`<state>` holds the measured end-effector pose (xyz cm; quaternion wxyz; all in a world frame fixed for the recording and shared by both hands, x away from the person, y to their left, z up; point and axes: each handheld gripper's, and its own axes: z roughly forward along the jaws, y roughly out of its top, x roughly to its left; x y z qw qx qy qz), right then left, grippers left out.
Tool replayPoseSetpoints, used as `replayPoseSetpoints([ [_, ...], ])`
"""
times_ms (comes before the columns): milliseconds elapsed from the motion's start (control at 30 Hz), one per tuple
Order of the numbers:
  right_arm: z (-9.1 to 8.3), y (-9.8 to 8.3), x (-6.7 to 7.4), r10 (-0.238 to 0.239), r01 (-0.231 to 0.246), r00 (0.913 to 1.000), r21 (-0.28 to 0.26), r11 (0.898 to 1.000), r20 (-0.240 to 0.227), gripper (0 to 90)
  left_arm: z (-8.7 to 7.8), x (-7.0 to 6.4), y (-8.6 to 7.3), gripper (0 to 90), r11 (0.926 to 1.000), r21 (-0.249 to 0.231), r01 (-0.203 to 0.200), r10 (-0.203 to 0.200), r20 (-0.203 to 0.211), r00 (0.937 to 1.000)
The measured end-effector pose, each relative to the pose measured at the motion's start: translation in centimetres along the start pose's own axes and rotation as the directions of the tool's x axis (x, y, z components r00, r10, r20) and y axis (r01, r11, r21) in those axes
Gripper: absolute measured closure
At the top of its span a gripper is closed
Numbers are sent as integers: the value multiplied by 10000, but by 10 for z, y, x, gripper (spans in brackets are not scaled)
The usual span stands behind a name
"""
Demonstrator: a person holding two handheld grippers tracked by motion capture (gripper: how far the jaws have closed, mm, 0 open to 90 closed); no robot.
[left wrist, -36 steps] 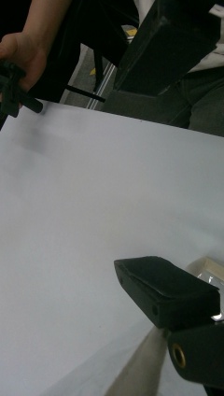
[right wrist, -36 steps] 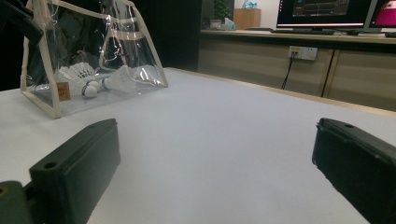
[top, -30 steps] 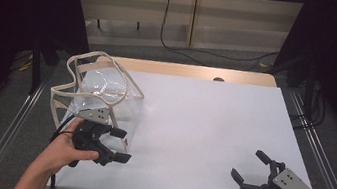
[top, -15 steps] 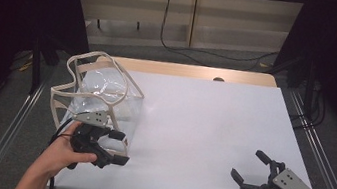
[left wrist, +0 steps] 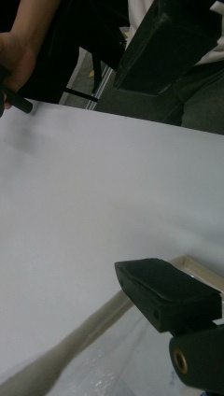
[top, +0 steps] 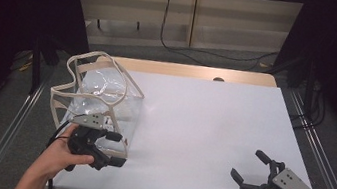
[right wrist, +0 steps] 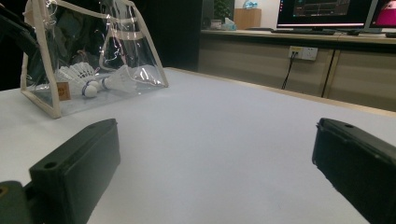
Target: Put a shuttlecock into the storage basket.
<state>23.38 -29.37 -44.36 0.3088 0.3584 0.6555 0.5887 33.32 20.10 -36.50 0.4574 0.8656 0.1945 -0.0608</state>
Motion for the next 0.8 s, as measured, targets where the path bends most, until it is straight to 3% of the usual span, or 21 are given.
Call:
replayPoseSetpoints([
  [800,0,0,0,-16,16,10000,23,10000,12,7,-5,3,-13,103,9999,-59,125,-127,-358,9993],
])
